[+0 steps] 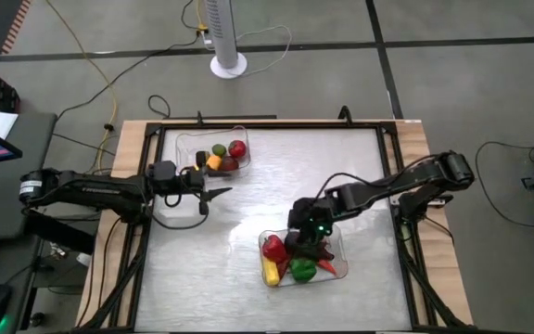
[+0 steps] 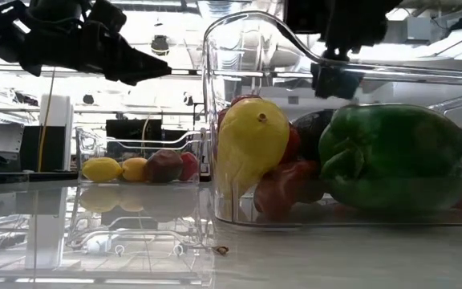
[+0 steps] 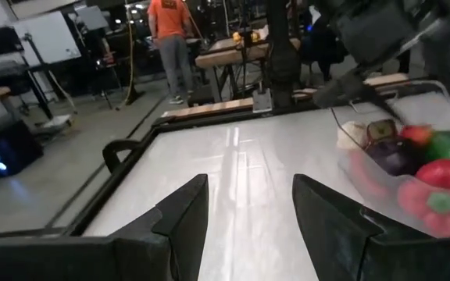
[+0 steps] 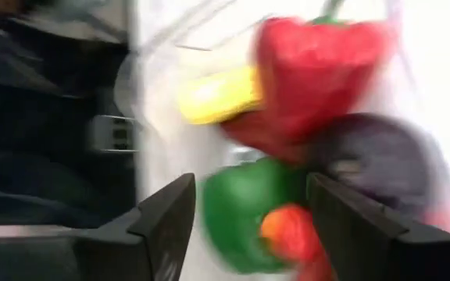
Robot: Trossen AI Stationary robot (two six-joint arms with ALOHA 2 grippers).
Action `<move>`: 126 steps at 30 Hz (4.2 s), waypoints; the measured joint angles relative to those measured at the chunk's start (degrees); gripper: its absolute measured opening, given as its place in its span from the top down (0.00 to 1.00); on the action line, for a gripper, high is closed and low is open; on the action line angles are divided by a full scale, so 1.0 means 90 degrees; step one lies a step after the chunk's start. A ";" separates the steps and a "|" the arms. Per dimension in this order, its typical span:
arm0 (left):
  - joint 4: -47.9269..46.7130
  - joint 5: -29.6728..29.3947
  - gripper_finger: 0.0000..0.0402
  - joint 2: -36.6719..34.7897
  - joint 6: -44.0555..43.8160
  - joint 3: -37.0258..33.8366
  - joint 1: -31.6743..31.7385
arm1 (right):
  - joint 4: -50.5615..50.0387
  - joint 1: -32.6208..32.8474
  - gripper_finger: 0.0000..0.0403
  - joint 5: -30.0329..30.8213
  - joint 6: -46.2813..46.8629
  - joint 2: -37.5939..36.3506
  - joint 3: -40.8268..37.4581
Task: Sort produce into baskets
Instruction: Put the peach from the top transparent bin
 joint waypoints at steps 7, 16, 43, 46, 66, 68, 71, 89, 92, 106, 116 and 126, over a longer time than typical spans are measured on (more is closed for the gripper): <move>0.0290 0.0139 0.57 -0.0278 -0.0632 -0.0287 -0.0090 | 0.0956 -0.0140 0.34 0.1490 -0.0923 -0.1106 -0.0806; -0.0359 -0.0176 0.57 -0.2123 -0.1086 -0.1000 -0.0129 | 0.3437 -0.1123 0.39 0.1886 -0.1905 -0.3059 -0.3265; -0.3008 -0.0579 0.57 -0.5529 -0.1664 -0.1337 -0.0126 | 0.8353 -0.4056 0.46 0.0621 -0.1852 -0.4433 -0.6901; -0.2931 -0.0695 0.57 -0.5846 -0.1674 -0.1490 -0.0126 | 0.8336 -0.4368 0.48 0.0177 -0.1740 -0.4495 -0.6901; -0.3207 -0.0962 0.57 -0.5918 -0.1511 -0.1654 -0.0126 | 0.5882 -0.5951 0.54 -0.0683 -0.1571 -0.7253 -0.6905; -0.3332 -0.1136 0.57 -0.5911 -0.1513 -0.1656 -0.0126 | 0.5546 -0.5931 0.54 -0.0475 -0.1695 -0.7454 -0.6907; -0.3392 -0.1483 0.57 -0.5909 -0.1573 -0.1656 -0.0126 | 0.5234 -0.5837 0.54 -0.0244 -0.1798 -0.7743 -0.6908; -0.3346 -0.1709 0.57 -0.5909 -0.1302 -0.1666 -0.0124 | 0.2871 -0.4155 0.54 0.3355 -0.1926 -0.9649 -0.6873; -0.3346 -0.1709 0.57 -0.5909 -0.1251 -0.1666 -0.0124 | 0.2884 -0.3834 0.54 0.3338 -0.2201 -0.9759 -0.6869; -0.3346 -0.1705 0.57 -0.5909 -0.1287 -0.1671 -0.0124 | 0.2953 -0.3332 0.54 0.3358 -0.1325 -0.9733 -0.6859; -0.3312 -0.1702 0.57 -0.5909 -0.1389 -0.1671 -0.0124 | 0.5274 -0.3243 0.54 0.2291 -0.1207 -0.9314 -0.6809; -0.3331 -0.1714 0.57 -0.5909 -0.1748 -0.1671 -0.0124 | 0.6001 -0.2228 0.54 0.1852 -0.1547 -0.6385 -0.5656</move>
